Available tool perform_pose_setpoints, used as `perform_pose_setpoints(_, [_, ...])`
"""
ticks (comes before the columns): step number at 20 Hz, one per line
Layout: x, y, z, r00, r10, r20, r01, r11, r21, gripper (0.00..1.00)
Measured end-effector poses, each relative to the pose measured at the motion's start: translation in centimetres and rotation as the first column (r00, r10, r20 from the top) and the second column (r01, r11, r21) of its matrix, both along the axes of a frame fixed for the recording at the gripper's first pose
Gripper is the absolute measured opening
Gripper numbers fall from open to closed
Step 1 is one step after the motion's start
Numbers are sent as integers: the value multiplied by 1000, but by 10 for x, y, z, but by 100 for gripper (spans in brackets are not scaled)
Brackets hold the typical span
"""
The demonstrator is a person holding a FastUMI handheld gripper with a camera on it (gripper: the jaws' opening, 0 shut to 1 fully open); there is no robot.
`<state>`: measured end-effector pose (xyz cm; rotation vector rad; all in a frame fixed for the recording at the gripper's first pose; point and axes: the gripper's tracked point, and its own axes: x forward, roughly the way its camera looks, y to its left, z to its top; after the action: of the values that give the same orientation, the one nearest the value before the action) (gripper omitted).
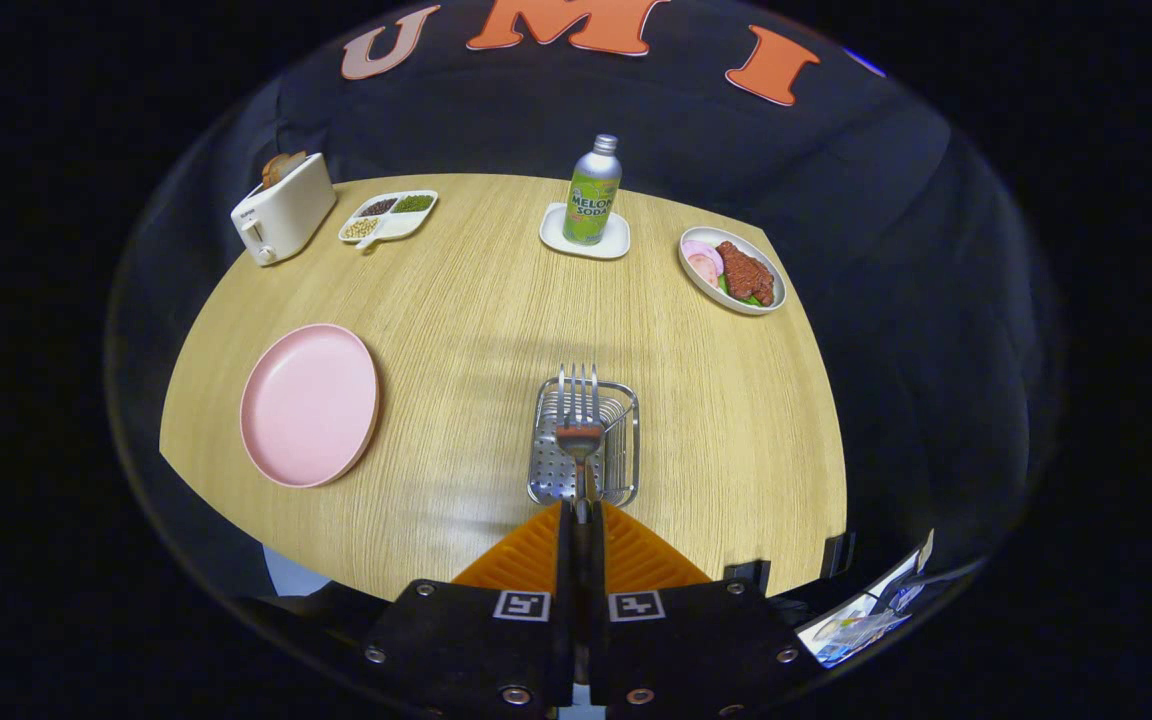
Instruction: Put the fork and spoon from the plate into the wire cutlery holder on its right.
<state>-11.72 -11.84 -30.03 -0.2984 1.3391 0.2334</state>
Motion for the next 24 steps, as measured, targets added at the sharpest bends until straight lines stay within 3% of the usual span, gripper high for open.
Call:
perform_pose_setpoints(6, [14,2,-1,999,-1,34,0,1000,17,8])
perform_pose_setpoints(10, [46,4,18,987,-6,164,-1,999,43,9])
perform_pose_setpoints(13, [75,7,45,958,-28,284,7,997,77,9])
perform_pose_setpoints(15, [102,15,81,905,-56,422,-1,991,132,9])
perform_pose_setpoints(18, [143,13,149,770,-67,635,-39,988,152,7])
perform_pose_setpoints(20, [157,17,192,700,-106,706,-40,982,187,7])
perform_pose_setpoints(24, [169,23,249,609,-185,772,-48,962,269,10])
